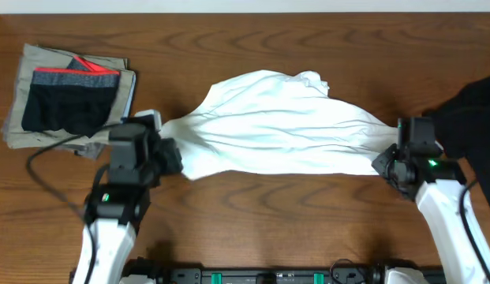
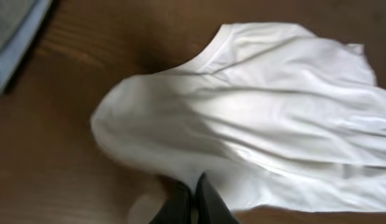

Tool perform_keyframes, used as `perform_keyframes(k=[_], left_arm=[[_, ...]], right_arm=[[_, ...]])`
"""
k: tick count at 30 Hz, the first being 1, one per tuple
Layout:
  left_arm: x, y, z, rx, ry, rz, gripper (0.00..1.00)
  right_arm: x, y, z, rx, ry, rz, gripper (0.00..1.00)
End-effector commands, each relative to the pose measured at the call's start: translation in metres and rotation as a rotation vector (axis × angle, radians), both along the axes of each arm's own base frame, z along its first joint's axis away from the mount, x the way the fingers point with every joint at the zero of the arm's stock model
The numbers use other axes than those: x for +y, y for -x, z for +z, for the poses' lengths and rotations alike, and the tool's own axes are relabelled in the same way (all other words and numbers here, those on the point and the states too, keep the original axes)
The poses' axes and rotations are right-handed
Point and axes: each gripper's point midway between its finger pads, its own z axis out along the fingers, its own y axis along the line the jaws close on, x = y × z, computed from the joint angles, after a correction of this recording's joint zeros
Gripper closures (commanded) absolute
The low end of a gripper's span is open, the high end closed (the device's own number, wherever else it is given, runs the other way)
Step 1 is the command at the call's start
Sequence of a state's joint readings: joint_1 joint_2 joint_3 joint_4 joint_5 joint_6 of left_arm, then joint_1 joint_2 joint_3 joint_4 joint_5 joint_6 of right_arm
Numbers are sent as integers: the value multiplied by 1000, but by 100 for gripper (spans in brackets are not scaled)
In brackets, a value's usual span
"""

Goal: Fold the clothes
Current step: 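Lift the T-shirt with both grippers, shake it, and lay it flat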

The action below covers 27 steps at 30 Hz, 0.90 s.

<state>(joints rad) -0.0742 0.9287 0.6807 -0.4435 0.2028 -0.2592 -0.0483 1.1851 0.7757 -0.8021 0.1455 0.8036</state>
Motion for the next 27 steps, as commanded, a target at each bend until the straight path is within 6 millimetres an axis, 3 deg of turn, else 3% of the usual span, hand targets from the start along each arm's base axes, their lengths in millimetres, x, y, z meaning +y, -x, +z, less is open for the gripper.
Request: perform_keyframes(k=[1,8,16,22,27], left_arm=[[1,9,28,-81,10,4,94],[-13,30,70,-215,84,-63,94],[-15,31,120,-327,117,-62,94],[-14,39,178,-453,66,-97,94],[-10,57,241,-581,42,-97,94]], right_arm=[[-10,-1,25,-69,32,-32,99],[-10,2,60,-118,52,6,99],[-11,-9,125,-203,88,61,99],[-11,-13,173,-280,123,107,99],[-11,-18,220,-386,156,133,99]])
